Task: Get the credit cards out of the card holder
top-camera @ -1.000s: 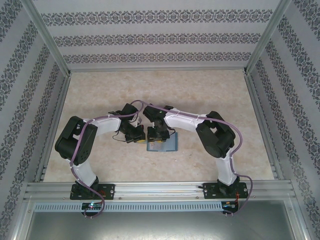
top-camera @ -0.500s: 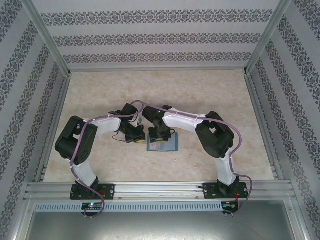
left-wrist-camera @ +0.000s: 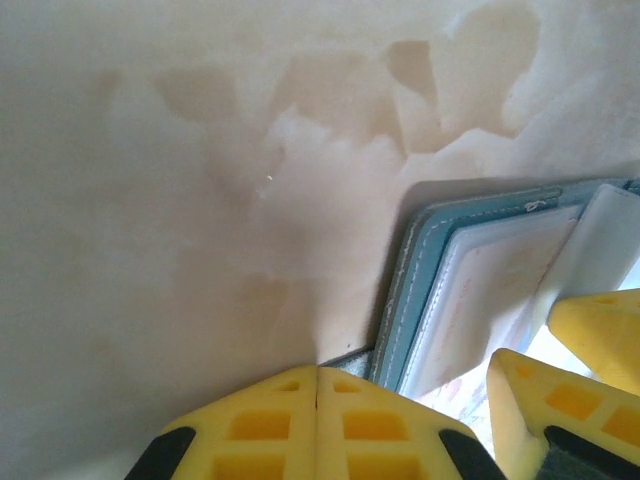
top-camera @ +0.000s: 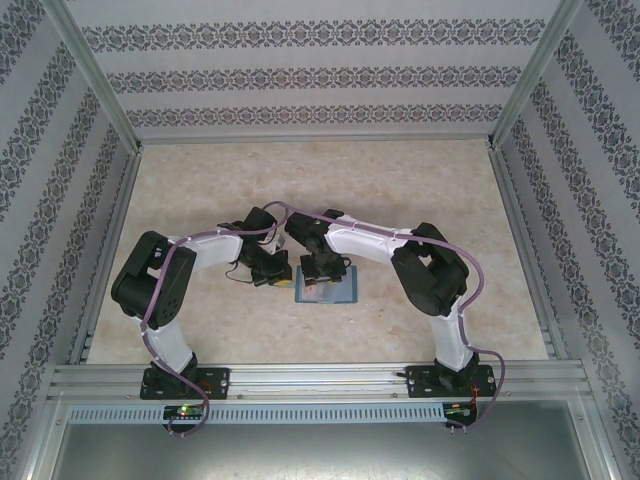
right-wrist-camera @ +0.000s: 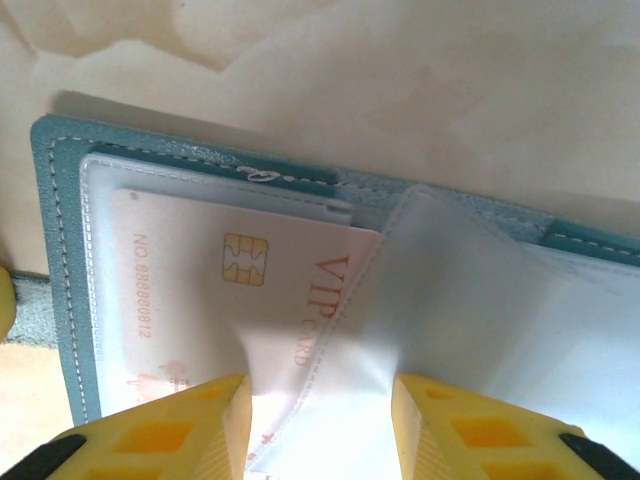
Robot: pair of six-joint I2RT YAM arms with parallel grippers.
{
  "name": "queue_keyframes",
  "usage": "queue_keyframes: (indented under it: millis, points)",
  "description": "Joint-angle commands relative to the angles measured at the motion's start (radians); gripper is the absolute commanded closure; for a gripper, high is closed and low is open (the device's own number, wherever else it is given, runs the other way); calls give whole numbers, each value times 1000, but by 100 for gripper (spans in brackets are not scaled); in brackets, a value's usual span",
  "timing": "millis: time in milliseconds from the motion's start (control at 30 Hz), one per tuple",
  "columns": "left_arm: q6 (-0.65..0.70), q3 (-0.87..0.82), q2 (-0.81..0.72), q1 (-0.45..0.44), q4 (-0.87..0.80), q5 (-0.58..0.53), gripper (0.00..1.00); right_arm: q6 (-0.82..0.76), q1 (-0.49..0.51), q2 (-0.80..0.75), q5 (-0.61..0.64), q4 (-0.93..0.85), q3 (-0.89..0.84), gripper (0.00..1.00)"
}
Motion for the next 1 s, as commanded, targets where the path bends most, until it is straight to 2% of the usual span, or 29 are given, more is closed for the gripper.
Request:
queue_keyframes:
  millis: [0, 633, 967]
  points:
    - [28, -8, 52, -14, -39, -35, 100, -17, 17, -28, 62, -70, 24, 56]
    - [26, 0, 54, -14, -42, -34, 100, -7, 18, -68, 96, -91, -2, 55]
    - [21, 6, 19, -14, -58, -30, 100, -9, 18, -54, 75, -64, -11, 70]
